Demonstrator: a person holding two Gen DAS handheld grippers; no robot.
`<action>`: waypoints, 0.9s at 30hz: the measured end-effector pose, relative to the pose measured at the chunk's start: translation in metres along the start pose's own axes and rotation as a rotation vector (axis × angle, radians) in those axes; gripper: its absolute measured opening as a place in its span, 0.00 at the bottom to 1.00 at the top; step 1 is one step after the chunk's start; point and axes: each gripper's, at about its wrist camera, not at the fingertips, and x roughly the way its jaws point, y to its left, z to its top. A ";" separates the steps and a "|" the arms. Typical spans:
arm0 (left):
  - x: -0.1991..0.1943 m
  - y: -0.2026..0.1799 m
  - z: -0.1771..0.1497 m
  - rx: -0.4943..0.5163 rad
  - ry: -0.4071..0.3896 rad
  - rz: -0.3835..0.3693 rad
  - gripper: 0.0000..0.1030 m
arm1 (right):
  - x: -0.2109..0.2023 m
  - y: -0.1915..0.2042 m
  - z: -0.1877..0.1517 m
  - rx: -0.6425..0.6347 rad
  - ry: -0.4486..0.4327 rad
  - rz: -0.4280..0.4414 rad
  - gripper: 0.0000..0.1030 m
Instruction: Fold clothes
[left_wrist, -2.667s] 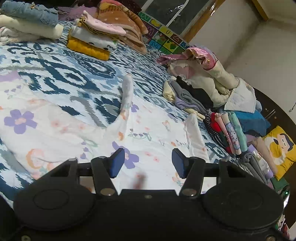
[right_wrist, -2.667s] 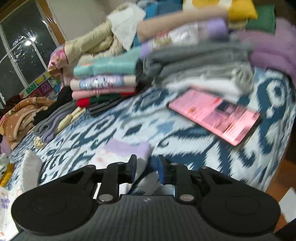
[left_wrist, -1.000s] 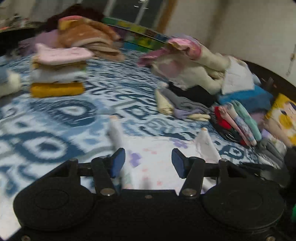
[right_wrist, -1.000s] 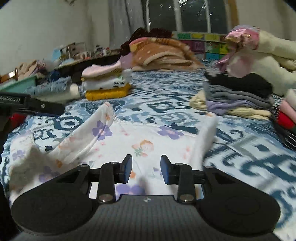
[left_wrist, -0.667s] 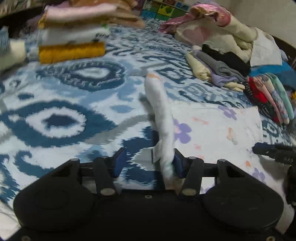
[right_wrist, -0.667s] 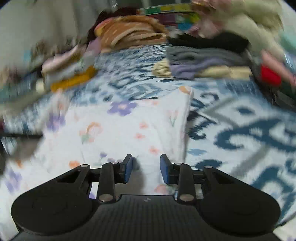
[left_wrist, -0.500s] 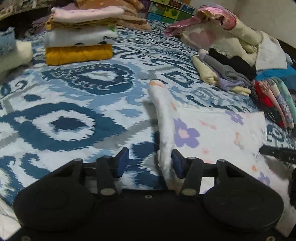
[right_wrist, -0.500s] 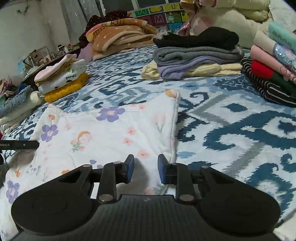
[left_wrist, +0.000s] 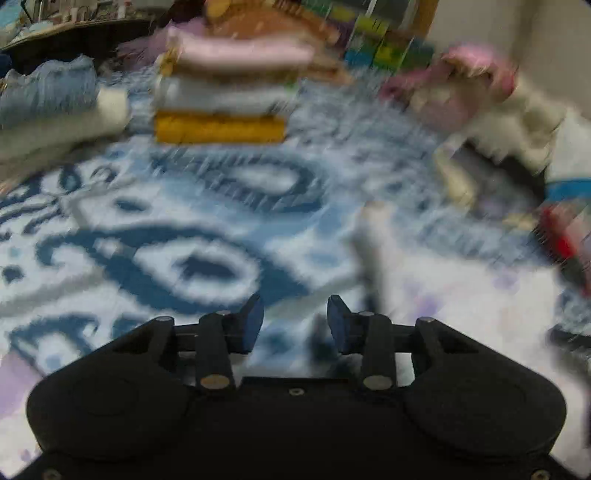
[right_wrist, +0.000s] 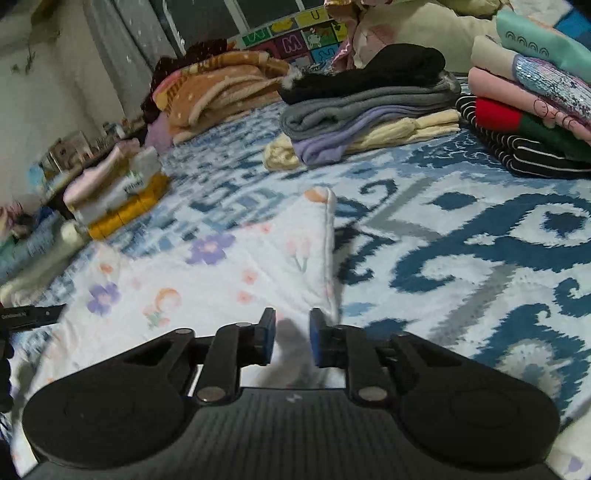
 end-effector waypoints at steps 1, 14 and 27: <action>0.000 -0.005 0.004 -0.005 -0.003 -0.039 0.36 | -0.001 0.001 0.002 0.010 -0.011 0.004 0.31; 0.065 -0.004 0.008 -0.074 0.096 -0.035 0.32 | 0.022 -0.008 0.014 -0.015 0.006 -0.120 0.29; 0.074 -0.012 0.017 -0.095 0.141 -0.135 0.28 | 0.039 -0.008 0.028 0.007 0.015 -0.106 0.45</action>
